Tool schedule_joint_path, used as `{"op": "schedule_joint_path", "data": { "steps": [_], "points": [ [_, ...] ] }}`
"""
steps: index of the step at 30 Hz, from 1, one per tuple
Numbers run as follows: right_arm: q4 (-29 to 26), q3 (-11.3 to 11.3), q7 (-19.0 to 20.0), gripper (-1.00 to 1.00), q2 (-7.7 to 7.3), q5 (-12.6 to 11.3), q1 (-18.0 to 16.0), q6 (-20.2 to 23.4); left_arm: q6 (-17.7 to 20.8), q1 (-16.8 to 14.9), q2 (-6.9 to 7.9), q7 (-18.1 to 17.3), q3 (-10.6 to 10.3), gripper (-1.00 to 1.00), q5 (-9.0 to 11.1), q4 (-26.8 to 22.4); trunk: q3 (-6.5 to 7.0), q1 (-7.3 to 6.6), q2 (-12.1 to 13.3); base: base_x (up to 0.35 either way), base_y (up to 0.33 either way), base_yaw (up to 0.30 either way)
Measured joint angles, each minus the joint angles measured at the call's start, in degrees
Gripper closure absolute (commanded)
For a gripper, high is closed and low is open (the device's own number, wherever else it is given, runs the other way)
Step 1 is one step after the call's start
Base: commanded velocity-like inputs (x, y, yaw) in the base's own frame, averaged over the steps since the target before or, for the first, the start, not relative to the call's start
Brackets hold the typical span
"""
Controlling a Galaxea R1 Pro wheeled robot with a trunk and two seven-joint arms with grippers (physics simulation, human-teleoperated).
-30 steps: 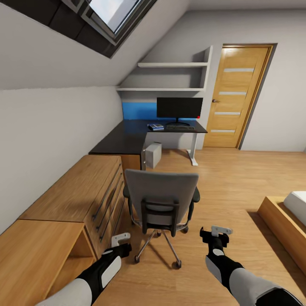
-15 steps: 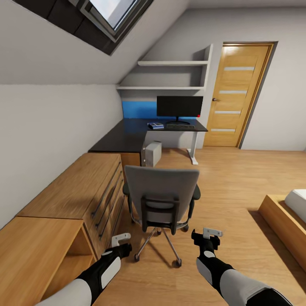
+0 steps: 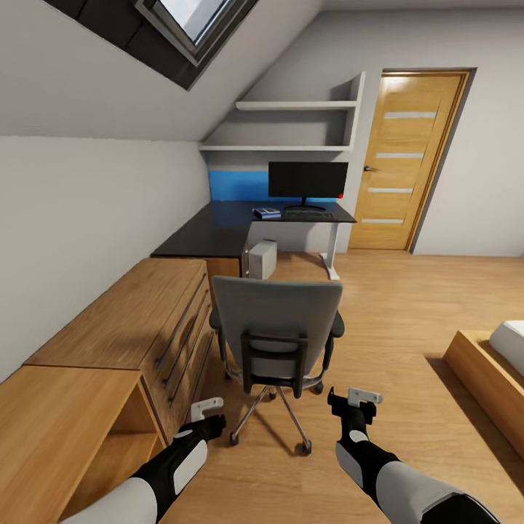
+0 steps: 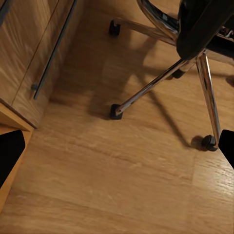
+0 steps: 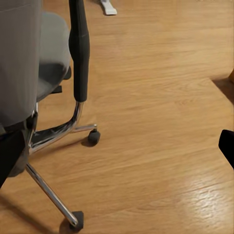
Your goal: In the bedroom, organize the workspace by keeping the computer under the desk, ensuring the monitor is on the desk, placing the keyboard on the desk next to the monitor, placing the mouse on the desk next to the keyboard, moving the folder from the swivel chair onto the desk next to the mouse, stacking the notebook on top of the folder with the pen on top of the notebook, and positioning the swivel chair next to the desk.
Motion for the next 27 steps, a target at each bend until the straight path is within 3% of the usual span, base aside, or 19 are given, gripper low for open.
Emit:
{"op": "schedule_joint_path", "data": {
  "steps": [27],
  "points": [
    [-0.23,-0.04,-0.14,-1.0,-0.06,0.0,0.07,-0.38,-0.04,0.02,-0.05,0.25,0.03,-1.0,0.0,0.0,-4.85,5.93,-10.83,0.0,0.0,0.0]
  ]
}}
